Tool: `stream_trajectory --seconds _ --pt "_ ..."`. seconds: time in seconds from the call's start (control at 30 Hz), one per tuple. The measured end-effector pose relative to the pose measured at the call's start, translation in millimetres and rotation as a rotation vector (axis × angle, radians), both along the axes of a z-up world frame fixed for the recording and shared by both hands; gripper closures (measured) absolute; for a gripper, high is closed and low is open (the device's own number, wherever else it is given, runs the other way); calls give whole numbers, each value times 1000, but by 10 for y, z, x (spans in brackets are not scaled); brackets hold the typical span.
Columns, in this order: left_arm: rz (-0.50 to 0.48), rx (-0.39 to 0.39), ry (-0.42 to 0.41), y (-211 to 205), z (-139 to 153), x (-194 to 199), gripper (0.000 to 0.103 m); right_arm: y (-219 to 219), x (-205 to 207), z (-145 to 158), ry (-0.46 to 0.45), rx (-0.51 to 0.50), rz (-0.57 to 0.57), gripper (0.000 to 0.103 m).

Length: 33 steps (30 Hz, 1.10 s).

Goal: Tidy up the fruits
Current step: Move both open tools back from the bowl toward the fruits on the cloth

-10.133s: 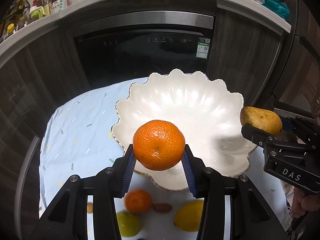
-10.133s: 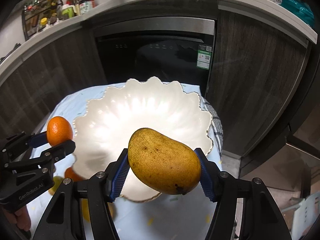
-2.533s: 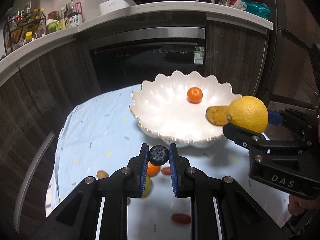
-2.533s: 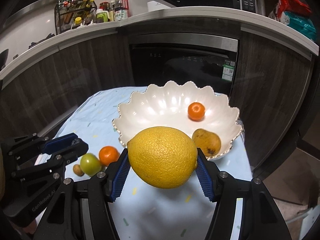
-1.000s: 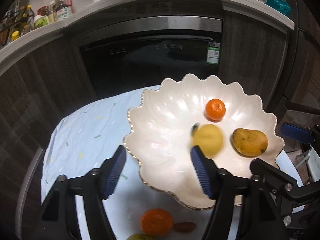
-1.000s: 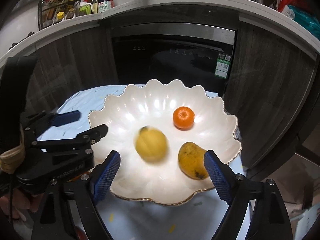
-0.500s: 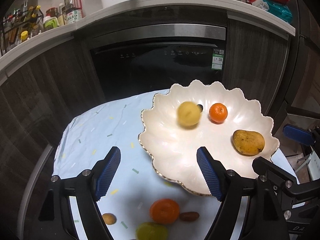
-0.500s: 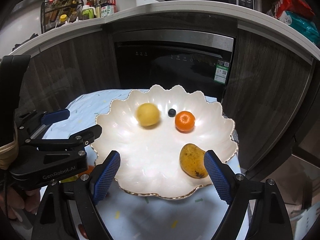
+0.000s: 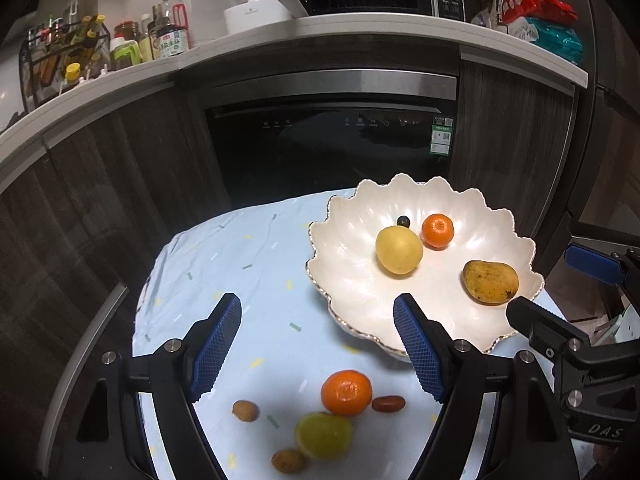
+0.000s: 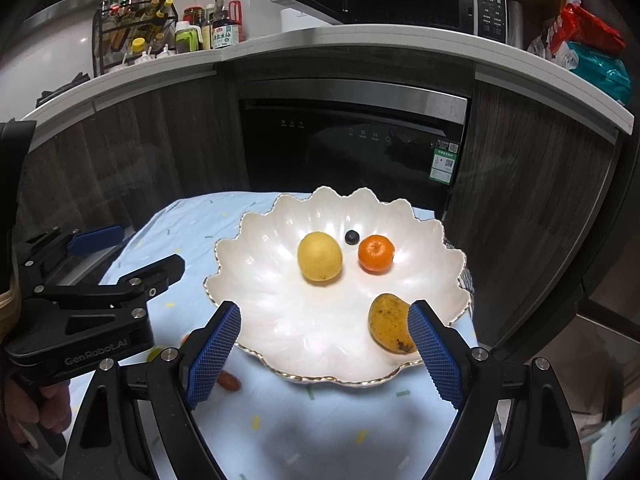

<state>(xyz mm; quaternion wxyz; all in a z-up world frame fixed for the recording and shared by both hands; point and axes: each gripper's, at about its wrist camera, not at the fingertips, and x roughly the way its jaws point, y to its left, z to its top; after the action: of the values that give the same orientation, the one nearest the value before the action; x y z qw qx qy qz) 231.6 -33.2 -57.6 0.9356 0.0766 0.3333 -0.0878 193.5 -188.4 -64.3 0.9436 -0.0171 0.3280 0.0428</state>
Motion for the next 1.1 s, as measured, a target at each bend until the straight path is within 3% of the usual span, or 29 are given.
stream_trajectory --seconds 1.1 --pt "62 -9 -28 380 45 -690 25 280 -426 72 -17 3 11 17"
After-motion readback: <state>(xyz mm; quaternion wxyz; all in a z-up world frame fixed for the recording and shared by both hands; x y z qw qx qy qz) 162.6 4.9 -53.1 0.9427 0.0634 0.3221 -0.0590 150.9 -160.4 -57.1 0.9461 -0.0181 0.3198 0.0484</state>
